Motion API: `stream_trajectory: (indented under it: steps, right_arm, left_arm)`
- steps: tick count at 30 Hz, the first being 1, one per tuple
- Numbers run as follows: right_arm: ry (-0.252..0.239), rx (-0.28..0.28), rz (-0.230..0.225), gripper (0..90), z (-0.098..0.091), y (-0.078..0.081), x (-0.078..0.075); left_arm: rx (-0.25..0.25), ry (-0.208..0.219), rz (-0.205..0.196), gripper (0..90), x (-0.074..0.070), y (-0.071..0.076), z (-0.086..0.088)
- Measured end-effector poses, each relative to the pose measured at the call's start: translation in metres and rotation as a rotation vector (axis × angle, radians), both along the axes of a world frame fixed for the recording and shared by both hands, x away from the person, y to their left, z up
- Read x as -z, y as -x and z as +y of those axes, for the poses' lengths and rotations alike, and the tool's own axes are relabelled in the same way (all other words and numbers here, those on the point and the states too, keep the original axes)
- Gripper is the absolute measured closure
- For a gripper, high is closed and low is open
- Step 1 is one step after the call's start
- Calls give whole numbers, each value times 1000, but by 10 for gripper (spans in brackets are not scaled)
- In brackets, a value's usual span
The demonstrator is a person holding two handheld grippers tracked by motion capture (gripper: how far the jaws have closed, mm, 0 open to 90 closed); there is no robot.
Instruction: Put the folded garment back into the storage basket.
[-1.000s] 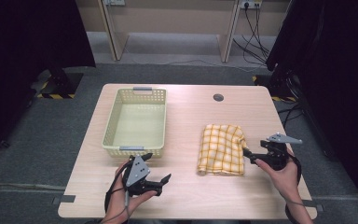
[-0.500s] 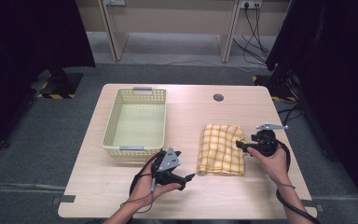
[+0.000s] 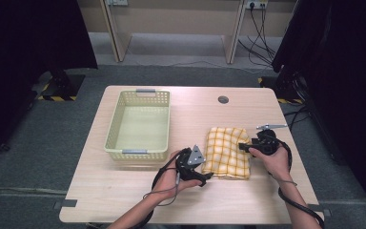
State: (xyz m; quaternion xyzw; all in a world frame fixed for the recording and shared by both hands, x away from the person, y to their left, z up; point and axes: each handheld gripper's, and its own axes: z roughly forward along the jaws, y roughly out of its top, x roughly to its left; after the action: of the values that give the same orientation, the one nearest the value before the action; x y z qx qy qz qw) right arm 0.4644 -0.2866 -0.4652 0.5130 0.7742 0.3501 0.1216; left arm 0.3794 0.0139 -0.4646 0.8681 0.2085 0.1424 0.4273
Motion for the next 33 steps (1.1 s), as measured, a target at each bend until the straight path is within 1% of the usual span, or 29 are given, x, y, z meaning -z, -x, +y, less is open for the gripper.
stream_trajectory:
  steps: [1, 3, 6, 9, 14, 17, 19, 21, 23, 25, 26, 30, 33]
  right_arm:
    - [2, -4, -1, 319, 1, 0, 0]
    - [7, -6, -1, 361, 2, 0, 0]
    - [14, -18, -5, 428, 6, 0, -1]
    - [24, -17, -24, 480, 9, 2, 1]
    - [37, -15, -30, 586, 13, 4, 0]
    - [24, -10, -32, 655, 15, 6, 1]
    - [-1, 0, -30, 702, 15, 7, 2]
    - [-36, 13, -25, 741, 15, 8, 4]
    - [-69, 32, -6, 761, 14, 9, 4]
    - [-86, 41, 4, 768, 13, 8, 5]
    - [-90, 46, 8, 769, 13, 8, 4]
    - [-88, 56, 21, 768, 14, 8, 3]
    - [-87, 60, 21, 763, 15, 8, 3]
  left_arm:
    - [0, -14, 3, 196, 1, -1, -2]
    - [-9, -23, 7, 202, 4, -4, -5]
    - [-27, -27, 21, 214, 5, -7, -7]
    - [-30, -30, 39, 229, 7, -10, -9]
    - [-33, -36, 57, 266, 9, -13, -10]
    - [-32, -39, 62, 304, 10, -14, -13]
    - [-30, -49, 67, 357, 12, -14, -14]
    - [-34, -38, 84, 394, 13, -14, -15]
    - [-38, -37, 94, 429, 12, -14, -16]
    - [-45, -33, 99, 463, 13, -14, -17]
    - [-48, -34, 96, 482, 13, -14, -17]
    - [-50, -34, 92, 501, 13, -14, -18]
    - [-53, -32, 87, 534, 13, -14, -19]
